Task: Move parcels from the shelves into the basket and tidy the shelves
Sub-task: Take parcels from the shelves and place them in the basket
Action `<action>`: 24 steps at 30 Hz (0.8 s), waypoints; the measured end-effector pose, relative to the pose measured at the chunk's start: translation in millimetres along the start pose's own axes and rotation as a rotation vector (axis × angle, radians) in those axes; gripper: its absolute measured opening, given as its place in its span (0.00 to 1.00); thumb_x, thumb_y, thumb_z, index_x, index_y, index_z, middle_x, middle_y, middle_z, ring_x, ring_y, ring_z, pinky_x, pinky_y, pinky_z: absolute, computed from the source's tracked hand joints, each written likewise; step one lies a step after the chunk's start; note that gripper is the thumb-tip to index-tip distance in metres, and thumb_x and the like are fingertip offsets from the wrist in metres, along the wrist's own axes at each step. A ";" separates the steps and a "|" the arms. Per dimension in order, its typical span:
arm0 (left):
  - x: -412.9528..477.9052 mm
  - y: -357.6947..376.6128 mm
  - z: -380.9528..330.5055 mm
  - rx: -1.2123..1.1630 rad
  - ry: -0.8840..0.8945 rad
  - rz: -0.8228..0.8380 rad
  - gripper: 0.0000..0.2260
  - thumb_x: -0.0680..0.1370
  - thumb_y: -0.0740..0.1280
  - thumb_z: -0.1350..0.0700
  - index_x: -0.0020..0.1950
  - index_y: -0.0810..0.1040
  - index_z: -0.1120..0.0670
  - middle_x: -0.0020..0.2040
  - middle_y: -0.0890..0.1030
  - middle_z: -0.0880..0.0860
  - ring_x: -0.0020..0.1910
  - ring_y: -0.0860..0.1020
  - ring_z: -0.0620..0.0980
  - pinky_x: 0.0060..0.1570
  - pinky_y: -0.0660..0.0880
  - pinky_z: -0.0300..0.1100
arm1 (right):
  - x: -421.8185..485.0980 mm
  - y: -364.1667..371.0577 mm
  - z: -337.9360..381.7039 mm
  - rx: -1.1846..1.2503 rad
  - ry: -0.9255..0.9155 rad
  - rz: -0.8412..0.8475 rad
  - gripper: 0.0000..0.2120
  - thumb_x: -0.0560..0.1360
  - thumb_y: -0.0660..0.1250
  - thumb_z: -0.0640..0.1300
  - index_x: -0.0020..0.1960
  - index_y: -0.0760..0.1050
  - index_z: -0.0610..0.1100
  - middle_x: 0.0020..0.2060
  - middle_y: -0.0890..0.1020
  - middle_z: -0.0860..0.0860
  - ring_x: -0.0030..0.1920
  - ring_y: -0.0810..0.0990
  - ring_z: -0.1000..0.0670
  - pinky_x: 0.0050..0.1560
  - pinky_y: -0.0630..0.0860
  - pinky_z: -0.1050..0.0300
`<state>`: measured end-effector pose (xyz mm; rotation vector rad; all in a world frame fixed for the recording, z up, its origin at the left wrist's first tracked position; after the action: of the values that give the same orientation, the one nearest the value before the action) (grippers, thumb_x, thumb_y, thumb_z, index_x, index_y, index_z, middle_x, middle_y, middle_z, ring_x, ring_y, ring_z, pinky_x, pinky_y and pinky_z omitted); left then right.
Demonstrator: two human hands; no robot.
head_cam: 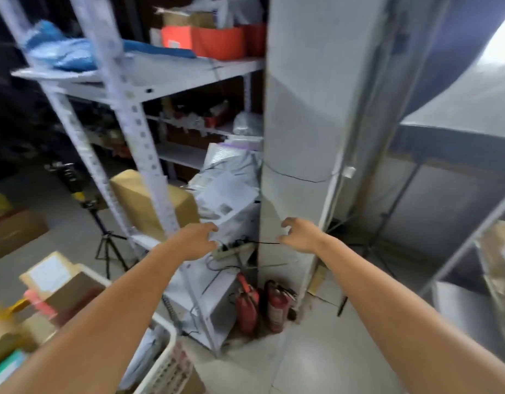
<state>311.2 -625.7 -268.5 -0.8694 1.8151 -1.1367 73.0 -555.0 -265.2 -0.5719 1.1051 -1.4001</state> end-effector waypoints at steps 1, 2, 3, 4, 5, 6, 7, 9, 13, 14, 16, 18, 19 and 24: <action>11.7 3.1 -21.0 -0.006 0.028 0.013 0.22 0.80 0.63 0.47 0.74 0.66 0.48 0.70 0.73 0.53 0.64 0.74 0.54 0.58 0.70 0.42 | -3.5 -7.4 -22.8 0.024 0.043 -0.007 0.26 0.78 0.66 0.54 0.73 0.68 0.46 0.65 0.77 0.44 0.65 0.75 0.42 0.63 0.71 0.53; 23.9 7.0 -41.4 -0.004 0.064 0.028 0.22 0.80 0.64 0.47 0.74 0.67 0.47 0.69 0.73 0.53 0.64 0.74 0.54 0.59 0.71 0.43 | -6.5 -13.8 -44.8 0.043 0.085 -0.015 0.27 0.78 0.66 0.54 0.73 0.67 0.46 0.65 0.77 0.45 0.64 0.75 0.42 0.63 0.72 0.52; 36.2 10.9 -61.7 0.011 0.106 0.040 0.22 0.80 0.64 0.47 0.74 0.67 0.47 0.69 0.73 0.53 0.65 0.74 0.54 0.60 0.71 0.44 | -10.1 -19.9 -65.8 0.060 0.125 -0.025 0.27 0.78 0.66 0.55 0.73 0.67 0.46 0.65 0.77 0.45 0.64 0.75 0.42 0.63 0.72 0.51; 48.2 14.8 -81.5 0.026 0.147 0.048 0.22 0.79 0.65 0.47 0.73 0.67 0.48 0.69 0.74 0.53 0.64 0.74 0.54 0.61 0.72 0.45 | -14.2 -26.6 -85.0 0.070 0.162 -0.046 0.28 0.78 0.66 0.56 0.73 0.67 0.46 0.66 0.76 0.45 0.65 0.74 0.42 0.64 0.72 0.51; 60.4 19.0 -100.9 0.034 0.184 0.057 0.23 0.79 0.65 0.47 0.73 0.68 0.48 0.68 0.75 0.53 0.64 0.74 0.54 0.60 0.72 0.44 | -18.2 -32.9 -104.0 0.079 0.204 -0.071 0.28 0.77 0.67 0.56 0.73 0.68 0.46 0.67 0.75 0.45 0.66 0.74 0.42 0.64 0.72 0.52; 72.8 23.8 -120.0 0.033 0.222 0.068 0.23 0.79 0.65 0.47 0.73 0.68 0.48 0.67 0.76 0.54 0.63 0.75 0.53 0.59 0.72 0.44 | -21.4 -38.1 -122.4 0.086 0.242 -0.097 0.28 0.77 0.67 0.56 0.72 0.68 0.46 0.67 0.75 0.46 0.67 0.74 0.42 0.64 0.72 0.52; 84.8 29.2 -139.2 0.029 0.257 0.087 0.22 0.79 0.65 0.47 0.73 0.69 0.49 0.66 0.76 0.54 0.62 0.75 0.54 0.58 0.71 0.43 | -24.7 -42.3 -139.5 0.091 0.283 -0.118 0.27 0.77 0.68 0.55 0.72 0.69 0.46 0.67 0.76 0.46 0.66 0.74 0.42 0.64 0.72 0.52; 109.9 43.9 -178.2 0.041 0.329 0.131 0.22 0.79 0.65 0.48 0.73 0.69 0.49 0.66 0.77 0.55 0.63 0.76 0.54 0.59 0.71 0.43 | -34.1 -49.3 -174.7 0.110 0.376 -0.159 0.26 0.77 0.68 0.55 0.71 0.70 0.46 0.65 0.77 0.47 0.65 0.75 0.43 0.63 0.73 0.52; 142.6 68.4 -246.5 0.100 0.491 0.163 0.22 0.78 0.66 0.47 0.72 0.70 0.47 0.67 0.76 0.53 0.64 0.75 0.54 0.61 0.72 0.44 | -60.3 -50.4 -229.5 0.172 0.535 -0.209 0.26 0.77 0.67 0.56 0.70 0.70 0.46 0.65 0.78 0.46 0.64 0.76 0.44 0.63 0.73 0.52; 147.6 76.9 -263.7 0.118 0.535 0.184 0.22 0.78 0.66 0.47 0.72 0.70 0.47 0.67 0.76 0.53 0.64 0.75 0.55 0.61 0.73 0.45 | -70.1 -49.4 -241.5 0.185 0.575 -0.220 0.26 0.77 0.67 0.56 0.70 0.70 0.46 0.65 0.78 0.46 0.64 0.76 0.44 0.63 0.73 0.52; 151.0 96.5 -301.3 0.170 0.629 0.239 0.22 0.79 0.65 0.47 0.73 0.69 0.48 0.68 0.76 0.54 0.65 0.75 0.54 0.61 0.73 0.46 | -95.3 -44.4 -266.3 0.214 0.667 -0.240 0.26 0.77 0.67 0.57 0.71 0.70 0.46 0.66 0.77 0.46 0.65 0.75 0.44 0.64 0.73 0.52; 148.9 112.4 -338.0 0.216 0.711 0.270 0.21 0.80 0.64 0.48 0.73 0.69 0.49 0.68 0.75 0.54 0.66 0.74 0.54 0.61 0.72 0.44 | -124.2 -41.4 -287.5 0.229 0.761 -0.264 0.25 0.77 0.66 0.57 0.70 0.70 0.47 0.66 0.77 0.47 0.65 0.75 0.44 0.63 0.73 0.51; 147.2 119.6 -356.1 0.226 0.747 0.279 0.21 0.80 0.64 0.48 0.73 0.69 0.49 0.68 0.75 0.53 0.66 0.73 0.54 0.62 0.72 0.43 | -139.2 -40.6 -297.5 0.238 0.804 -0.278 0.25 0.77 0.66 0.57 0.69 0.71 0.47 0.65 0.78 0.46 0.65 0.75 0.44 0.63 0.73 0.51; 132.1 156.5 -437.7 0.264 0.898 0.305 0.21 0.79 0.65 0.45 0.72 0.70 0.45 0.66 0.77 0.51 0.64 0.75 0.52 0.59 0.72 0.43 | -208.6 -32.6 -347.4 0.332 0.967 -0.355 0.26 0.78 0.66 0.54 0.73 0.68 0.45 0.68 0.75 0.45 0.67 0.74 0.44 0.65 0.71 0.51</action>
<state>-156.6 -521.4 -330.7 0.1353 2.2937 -1.6526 -204.2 -264.9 -329.8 0.2191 1.4981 -2.2172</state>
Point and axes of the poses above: each hand's wrist, its own x-axis towards the middle knuckle, its own y-axis out of the palm, z = x × y, the point moved 9 cm from there along x, towards the middle knuckle
